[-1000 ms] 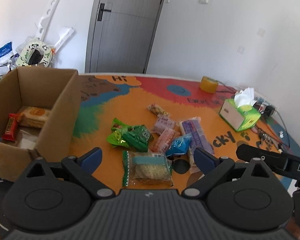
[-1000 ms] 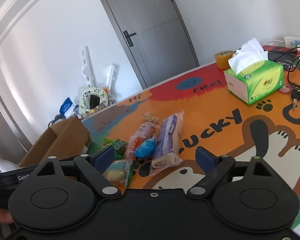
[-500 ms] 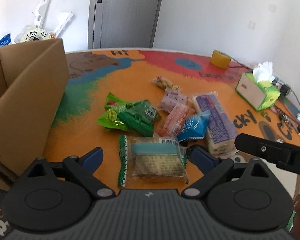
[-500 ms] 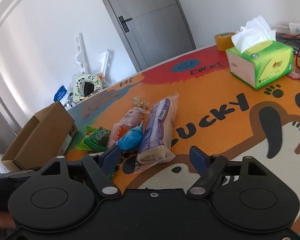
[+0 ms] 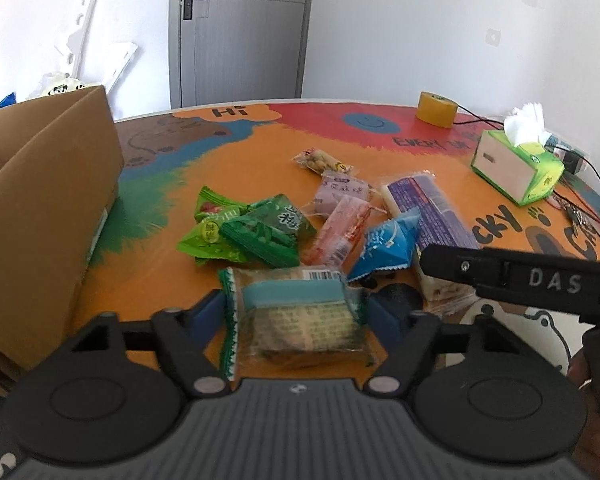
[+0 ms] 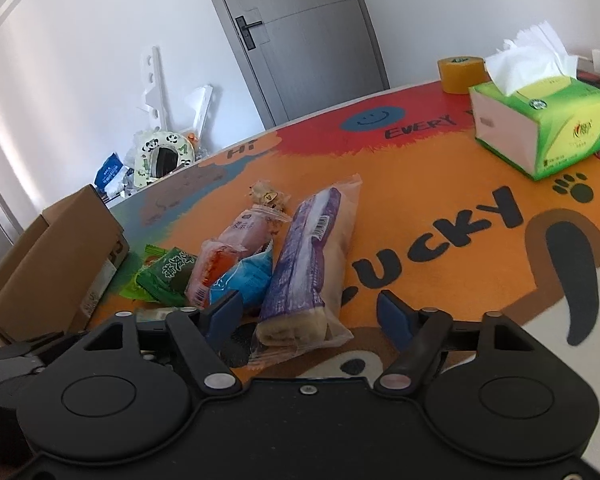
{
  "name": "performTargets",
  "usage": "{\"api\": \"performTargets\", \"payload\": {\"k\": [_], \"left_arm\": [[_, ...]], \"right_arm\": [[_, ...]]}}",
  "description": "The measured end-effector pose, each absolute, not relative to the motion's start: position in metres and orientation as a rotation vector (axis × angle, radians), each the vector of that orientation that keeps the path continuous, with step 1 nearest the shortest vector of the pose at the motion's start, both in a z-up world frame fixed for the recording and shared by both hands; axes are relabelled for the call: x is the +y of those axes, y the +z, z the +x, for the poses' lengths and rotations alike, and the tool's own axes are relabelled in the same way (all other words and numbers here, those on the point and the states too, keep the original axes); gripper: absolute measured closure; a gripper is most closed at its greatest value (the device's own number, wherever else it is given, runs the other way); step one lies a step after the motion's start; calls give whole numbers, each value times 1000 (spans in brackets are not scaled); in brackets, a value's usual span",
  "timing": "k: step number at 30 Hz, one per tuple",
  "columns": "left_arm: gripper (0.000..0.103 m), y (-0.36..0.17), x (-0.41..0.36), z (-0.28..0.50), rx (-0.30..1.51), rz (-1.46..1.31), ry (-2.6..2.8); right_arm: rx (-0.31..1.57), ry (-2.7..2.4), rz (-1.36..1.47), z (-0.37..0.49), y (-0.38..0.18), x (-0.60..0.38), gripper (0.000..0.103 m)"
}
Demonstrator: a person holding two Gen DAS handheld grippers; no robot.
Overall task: Organize snacks
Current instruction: 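Grasp the wrapped bread cake with the left gripper while the right grasps the purple bread roll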
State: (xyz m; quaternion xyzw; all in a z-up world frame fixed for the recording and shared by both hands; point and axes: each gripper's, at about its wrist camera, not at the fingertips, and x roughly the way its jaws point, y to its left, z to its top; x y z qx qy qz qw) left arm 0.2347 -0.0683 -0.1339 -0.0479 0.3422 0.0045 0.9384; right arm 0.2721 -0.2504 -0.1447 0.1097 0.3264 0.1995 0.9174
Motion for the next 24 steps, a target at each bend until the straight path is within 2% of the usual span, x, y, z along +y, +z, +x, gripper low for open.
{"api": "performTargets", "payload": {"k": [2,6,24], "left_arm": [[46,-133,-66,235,701,-106,14],[51,-131,-65,230,699,-132,-7],[52,-122,-74,206,662,-148,-62]], "right_arm": [[674,408,223,271,-145,-250,60],[677,450,218,263,-142,-250,71],[672,394,215,202,-136,-283,73]]}}
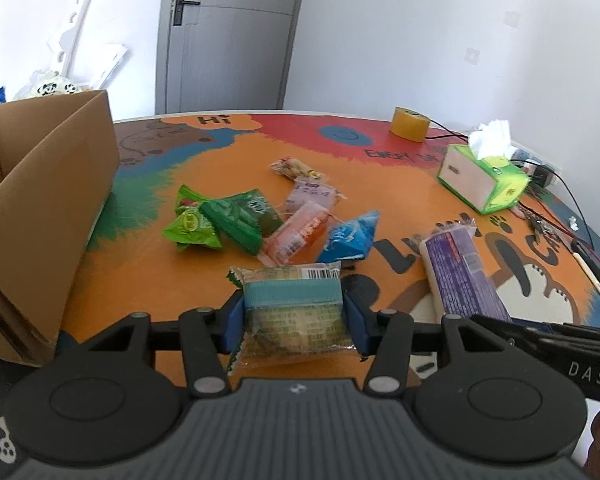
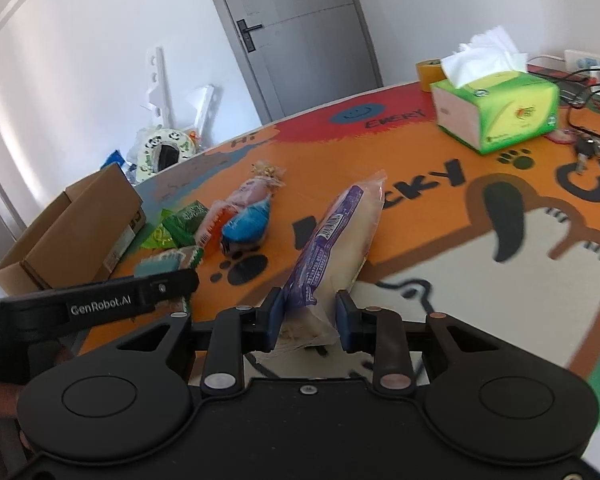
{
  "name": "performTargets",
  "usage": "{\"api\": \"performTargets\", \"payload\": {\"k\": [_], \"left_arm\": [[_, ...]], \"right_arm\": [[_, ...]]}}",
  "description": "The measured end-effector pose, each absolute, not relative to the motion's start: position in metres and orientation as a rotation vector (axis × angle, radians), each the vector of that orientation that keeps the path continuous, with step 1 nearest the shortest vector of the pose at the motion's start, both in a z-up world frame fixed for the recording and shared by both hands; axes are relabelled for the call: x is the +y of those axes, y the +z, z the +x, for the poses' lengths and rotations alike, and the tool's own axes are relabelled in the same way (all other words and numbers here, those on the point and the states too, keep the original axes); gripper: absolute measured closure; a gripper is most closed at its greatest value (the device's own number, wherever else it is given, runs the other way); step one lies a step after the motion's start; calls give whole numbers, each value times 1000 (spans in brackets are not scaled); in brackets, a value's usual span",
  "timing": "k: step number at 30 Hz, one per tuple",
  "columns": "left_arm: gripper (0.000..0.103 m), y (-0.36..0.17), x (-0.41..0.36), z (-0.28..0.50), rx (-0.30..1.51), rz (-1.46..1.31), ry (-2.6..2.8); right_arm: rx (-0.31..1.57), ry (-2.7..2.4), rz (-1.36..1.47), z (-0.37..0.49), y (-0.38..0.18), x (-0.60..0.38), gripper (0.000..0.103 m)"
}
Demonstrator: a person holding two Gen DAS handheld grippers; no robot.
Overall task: Organize snacks
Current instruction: 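Grasp the wrapped bread cake with the left gripper while the right grasps the purple bread roll, then carry the bread cake with the left gripper while the right carries the purple roll to the box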
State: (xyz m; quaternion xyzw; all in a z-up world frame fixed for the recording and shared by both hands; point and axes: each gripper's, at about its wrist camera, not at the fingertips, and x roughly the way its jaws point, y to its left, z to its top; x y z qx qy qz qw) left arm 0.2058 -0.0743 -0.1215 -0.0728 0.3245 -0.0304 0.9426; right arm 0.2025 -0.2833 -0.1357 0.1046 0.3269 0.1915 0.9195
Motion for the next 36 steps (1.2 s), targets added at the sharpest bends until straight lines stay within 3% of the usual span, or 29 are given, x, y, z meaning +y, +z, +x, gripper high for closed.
{"api": "performTargets", "payload": {"k": [3,8,19,23,25,36], "left_arm": [[52,-119,-73,201,652,-157,-65],[52,-117,-65,195,645,-157,-50],[52,-124,-53,204,665,-164,-21],[52,-125,-51,207,668,-167,-23],[52,-126,-50,208,671,-167,-22],[52,-100,-50,192,596,-163,-40]], "right_arm": [[662,366,204,198,-132,-284,71],[647,351,198,205,-133,-277,52],[648,318,220,222,-144,-266,43],[639,303,183,225,-145,-258,47],[642,298,175,225,-144,-257,67],[573,382,196,207,-123,-252,72]]}}
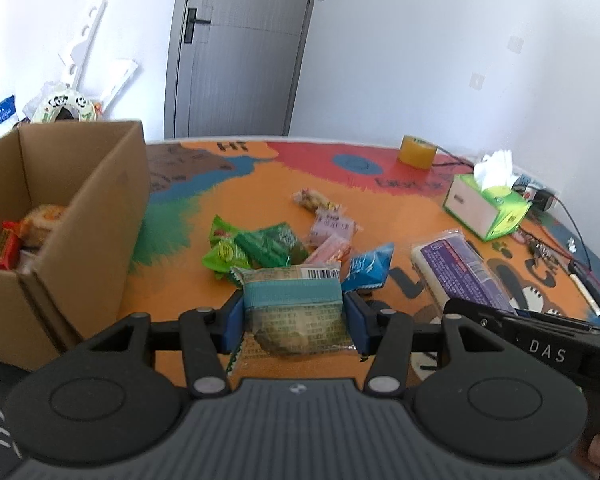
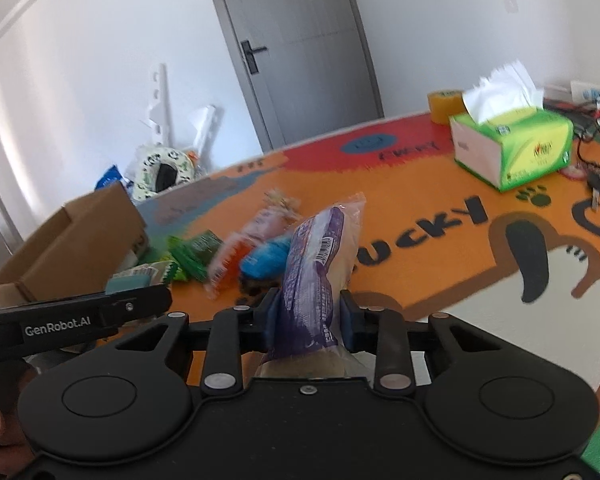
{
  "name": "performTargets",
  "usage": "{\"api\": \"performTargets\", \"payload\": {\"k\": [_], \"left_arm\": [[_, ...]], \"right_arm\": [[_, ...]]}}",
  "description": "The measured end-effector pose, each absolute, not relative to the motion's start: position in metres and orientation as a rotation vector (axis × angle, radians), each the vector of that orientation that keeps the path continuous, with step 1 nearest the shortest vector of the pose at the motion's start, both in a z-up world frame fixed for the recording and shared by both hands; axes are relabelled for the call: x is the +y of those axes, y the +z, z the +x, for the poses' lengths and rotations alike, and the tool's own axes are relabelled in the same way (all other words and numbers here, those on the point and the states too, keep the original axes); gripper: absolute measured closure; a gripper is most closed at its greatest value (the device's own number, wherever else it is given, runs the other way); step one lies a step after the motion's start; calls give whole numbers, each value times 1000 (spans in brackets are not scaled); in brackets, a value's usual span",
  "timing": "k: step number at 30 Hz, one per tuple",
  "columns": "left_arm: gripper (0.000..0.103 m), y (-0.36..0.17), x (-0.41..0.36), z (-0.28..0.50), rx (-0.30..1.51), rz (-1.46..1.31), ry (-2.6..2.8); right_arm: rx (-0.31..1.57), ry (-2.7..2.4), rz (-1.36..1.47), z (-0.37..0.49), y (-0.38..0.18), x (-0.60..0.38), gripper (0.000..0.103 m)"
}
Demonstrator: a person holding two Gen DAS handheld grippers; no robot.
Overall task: Organize snacks
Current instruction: 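Carry the bread cake with the left gripper while the right carries the purple roll to the box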
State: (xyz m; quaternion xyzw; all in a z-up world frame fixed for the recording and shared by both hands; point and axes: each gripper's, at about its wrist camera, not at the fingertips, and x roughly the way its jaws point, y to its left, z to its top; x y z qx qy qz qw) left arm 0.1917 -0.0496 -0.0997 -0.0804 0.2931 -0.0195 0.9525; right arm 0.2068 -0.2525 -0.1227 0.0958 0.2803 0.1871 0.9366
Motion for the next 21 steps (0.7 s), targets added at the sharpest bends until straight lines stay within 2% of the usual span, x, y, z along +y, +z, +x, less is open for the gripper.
{"api": "performTargets", "payload": {"k": [21], "left_arm": [[52,-36,-20,146,417,-183,-9]], "right_arm": [[430,465,197,177,-60,-223,72]]}}
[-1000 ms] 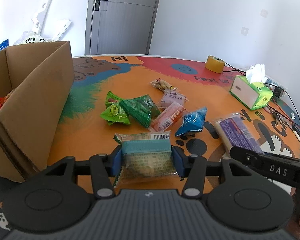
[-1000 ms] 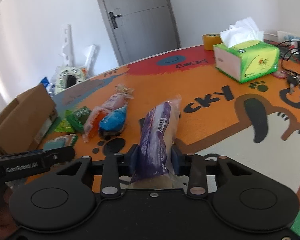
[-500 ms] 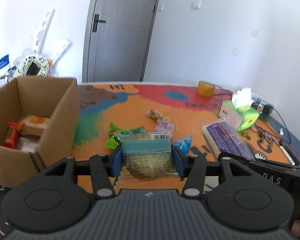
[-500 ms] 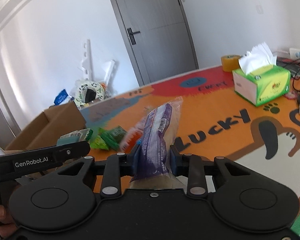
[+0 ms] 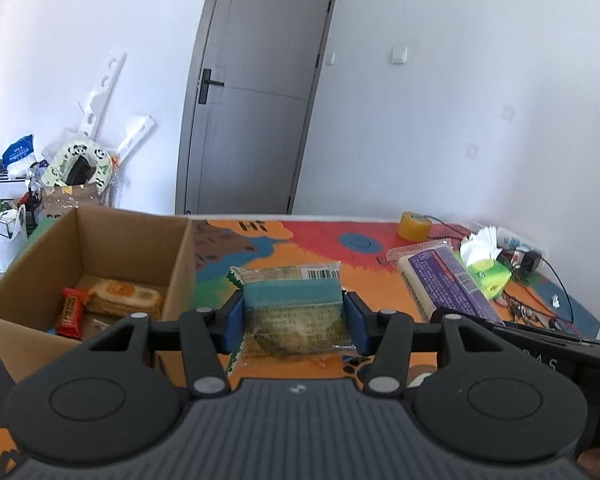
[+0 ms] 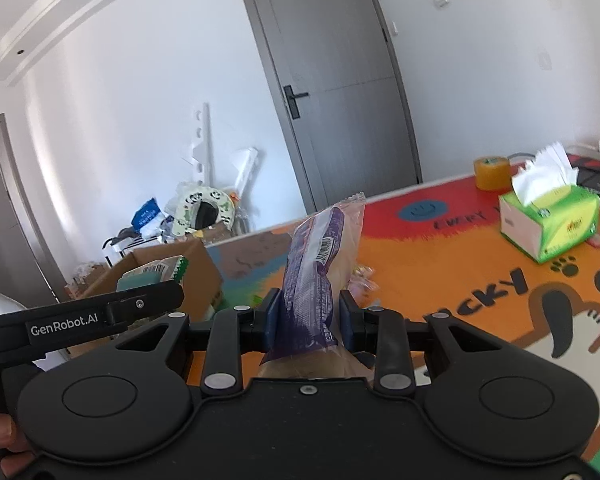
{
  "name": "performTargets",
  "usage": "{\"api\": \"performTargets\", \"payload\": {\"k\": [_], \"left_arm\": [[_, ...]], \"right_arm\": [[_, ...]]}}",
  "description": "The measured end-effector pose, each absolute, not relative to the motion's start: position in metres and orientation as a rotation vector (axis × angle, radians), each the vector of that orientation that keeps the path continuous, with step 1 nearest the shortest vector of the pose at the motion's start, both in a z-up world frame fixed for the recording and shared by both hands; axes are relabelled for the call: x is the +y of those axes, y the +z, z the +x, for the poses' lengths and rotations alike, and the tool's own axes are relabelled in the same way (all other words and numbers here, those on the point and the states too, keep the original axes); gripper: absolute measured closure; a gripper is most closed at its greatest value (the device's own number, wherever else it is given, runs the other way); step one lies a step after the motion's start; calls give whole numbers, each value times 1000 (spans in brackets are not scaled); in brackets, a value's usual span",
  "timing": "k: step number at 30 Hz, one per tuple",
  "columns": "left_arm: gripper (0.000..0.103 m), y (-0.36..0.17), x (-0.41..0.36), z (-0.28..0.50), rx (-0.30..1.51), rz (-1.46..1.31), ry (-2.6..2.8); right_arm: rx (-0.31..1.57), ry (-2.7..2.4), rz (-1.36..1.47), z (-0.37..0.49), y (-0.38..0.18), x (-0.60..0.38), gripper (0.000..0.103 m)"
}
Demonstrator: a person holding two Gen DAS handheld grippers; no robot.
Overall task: Organize snacks
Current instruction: 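Carry the bread cake with the left gripper while the right carries the purple roll to the box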
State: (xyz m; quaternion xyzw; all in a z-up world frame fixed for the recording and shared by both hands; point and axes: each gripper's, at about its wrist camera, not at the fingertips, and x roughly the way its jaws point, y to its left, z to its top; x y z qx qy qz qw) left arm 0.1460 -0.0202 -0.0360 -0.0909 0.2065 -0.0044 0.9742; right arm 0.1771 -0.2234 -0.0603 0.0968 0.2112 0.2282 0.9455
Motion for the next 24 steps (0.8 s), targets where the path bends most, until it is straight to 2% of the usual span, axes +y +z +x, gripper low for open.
{"api": "performTargets", "payload": {"k": [24], "left_arm": [[52,-6,36,137,313,-204,97]], "right_arm": [[368,577,195,188,-27,-172,72]]}}
